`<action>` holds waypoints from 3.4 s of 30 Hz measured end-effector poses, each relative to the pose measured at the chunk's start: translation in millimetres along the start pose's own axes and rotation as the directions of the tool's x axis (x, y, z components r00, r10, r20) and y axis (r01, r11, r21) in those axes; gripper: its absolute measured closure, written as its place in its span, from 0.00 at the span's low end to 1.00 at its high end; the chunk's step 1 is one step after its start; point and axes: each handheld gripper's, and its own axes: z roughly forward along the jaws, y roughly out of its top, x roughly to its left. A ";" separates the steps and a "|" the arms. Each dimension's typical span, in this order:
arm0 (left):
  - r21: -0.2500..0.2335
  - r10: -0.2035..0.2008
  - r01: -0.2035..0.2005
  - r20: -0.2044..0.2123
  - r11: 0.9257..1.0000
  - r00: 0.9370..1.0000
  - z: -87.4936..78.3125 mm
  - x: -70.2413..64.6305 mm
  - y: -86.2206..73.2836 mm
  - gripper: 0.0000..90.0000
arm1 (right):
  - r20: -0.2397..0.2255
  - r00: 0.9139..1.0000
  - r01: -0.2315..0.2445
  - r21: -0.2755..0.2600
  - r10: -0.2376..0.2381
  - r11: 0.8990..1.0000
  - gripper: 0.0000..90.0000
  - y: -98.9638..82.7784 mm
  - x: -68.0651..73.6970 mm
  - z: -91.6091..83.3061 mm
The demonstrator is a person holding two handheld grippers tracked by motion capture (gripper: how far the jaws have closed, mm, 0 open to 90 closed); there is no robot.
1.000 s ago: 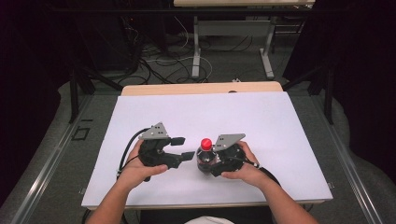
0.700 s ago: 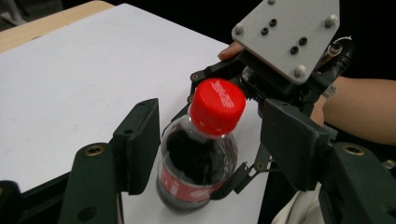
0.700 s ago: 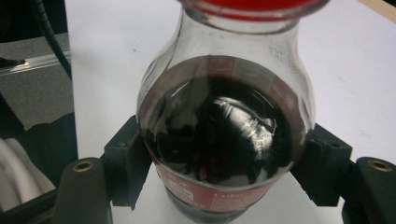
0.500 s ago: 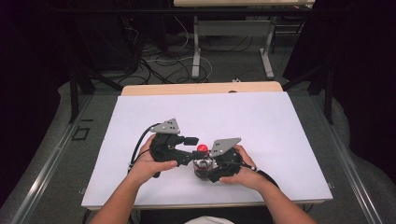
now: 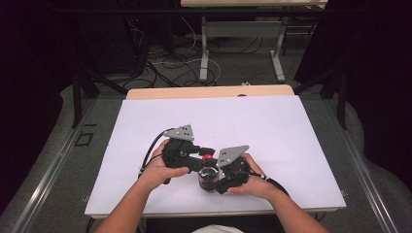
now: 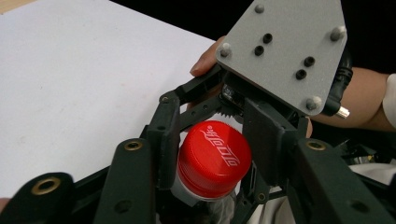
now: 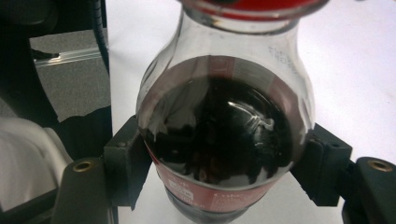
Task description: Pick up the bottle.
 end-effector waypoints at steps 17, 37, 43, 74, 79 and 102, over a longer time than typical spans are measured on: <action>-0.062 -0.076 0.062 -0.255 0.996 0.964 8.0 -17.3 4.1 0.68 | 0.089 0.994 -0.060 -0.011 0.061 0.998 0.33 1.8 -3.2 0.5; -0.071 -0.111 0.091 -0.397 0.993 0.911 13.4 -27.2 9.5 0.50 | 0.165 0.982 -0.085 -0.014 0.086 0.996 0.33 1.1 -1.1 2.0; -0.025 -0.031 0.026 -0.230 0.999 0.973 -2.4 -20.1 4.3 0.46 | 0.127 0.990 -0.064 -0.020 0.066 0.998 0.33 2.4 -0.2 0.9; -0.091 -0.152 0.125 -0.422 0.988 0.894 11.6 -33.0 5.7 0.68 | 0.168 0.980 -0.105 -0.005 0.105 0.994 0.33 3.0 0.9 3.8; -0.124 -0.208 0.167 -0.514 0.978 0.832 22.6 -42.1 6.0 0.68 | 0.201 0.973 -0.115 -0.002 0.113 0.993 0.33 0.4 -0.5 5.7; 0.012 0.040 -0.039 -0.081 0.999 0.996 -9.8 -6.8 0.4 0.54 | 0.041 0.997 -0.071 -0.025 0.072 0.997 0.33 3.5 2.1 2.3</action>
